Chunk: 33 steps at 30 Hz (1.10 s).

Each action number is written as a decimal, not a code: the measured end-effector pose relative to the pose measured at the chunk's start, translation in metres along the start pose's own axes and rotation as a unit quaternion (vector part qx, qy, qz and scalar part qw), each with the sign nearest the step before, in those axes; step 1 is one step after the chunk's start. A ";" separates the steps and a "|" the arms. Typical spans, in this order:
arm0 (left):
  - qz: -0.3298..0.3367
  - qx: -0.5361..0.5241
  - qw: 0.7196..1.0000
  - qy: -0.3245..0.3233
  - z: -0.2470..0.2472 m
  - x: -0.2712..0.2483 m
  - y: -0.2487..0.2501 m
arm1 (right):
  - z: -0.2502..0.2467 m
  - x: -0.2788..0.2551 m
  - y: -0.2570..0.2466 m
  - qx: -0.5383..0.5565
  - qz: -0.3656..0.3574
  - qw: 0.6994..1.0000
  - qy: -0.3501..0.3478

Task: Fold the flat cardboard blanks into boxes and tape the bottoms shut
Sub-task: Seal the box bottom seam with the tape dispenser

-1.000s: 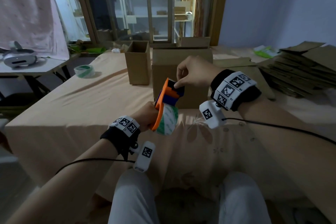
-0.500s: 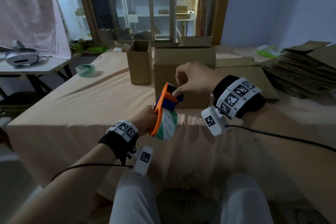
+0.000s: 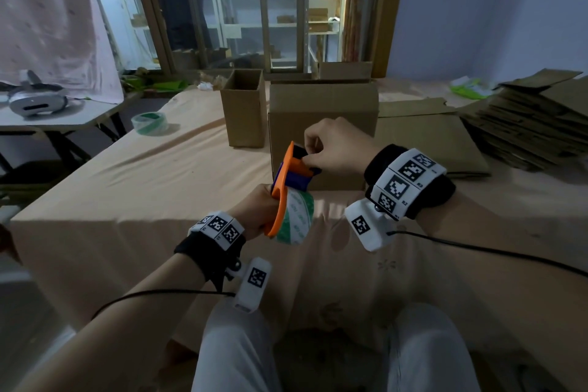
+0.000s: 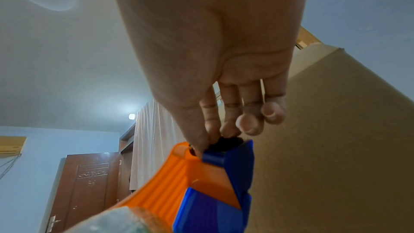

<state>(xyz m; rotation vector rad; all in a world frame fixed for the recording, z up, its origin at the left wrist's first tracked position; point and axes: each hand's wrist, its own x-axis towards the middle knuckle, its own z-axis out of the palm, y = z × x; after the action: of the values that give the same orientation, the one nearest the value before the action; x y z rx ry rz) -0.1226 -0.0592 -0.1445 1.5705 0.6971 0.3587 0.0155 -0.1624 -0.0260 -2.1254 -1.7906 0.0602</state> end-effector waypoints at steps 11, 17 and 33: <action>0.007 0.004 1.000 0.024 -0.001 -0.001 0.005 | -0.004 -0.017 -0.018 0.006 -0.041 0.999 -0.029; -0.002 0.013 1.000 0.023 -0.005 -0.002 0.004 | 0.009 -0.015 -0.015 -0.019 -0.028 0.998 -0.059; 0.002 -0.008 1.000 0.020 -0.012 -0.002 -0.001 | 0.008 -0.024 -0.019 0.021 -0.056 0.987 -0.146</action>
<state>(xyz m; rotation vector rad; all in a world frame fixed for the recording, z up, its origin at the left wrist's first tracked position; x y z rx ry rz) -0.1315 -0.0512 -0.1434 1.5526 0.7202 0.3987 -0.0091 -0.1815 -0.0326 -2.0667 -2.0484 0.3968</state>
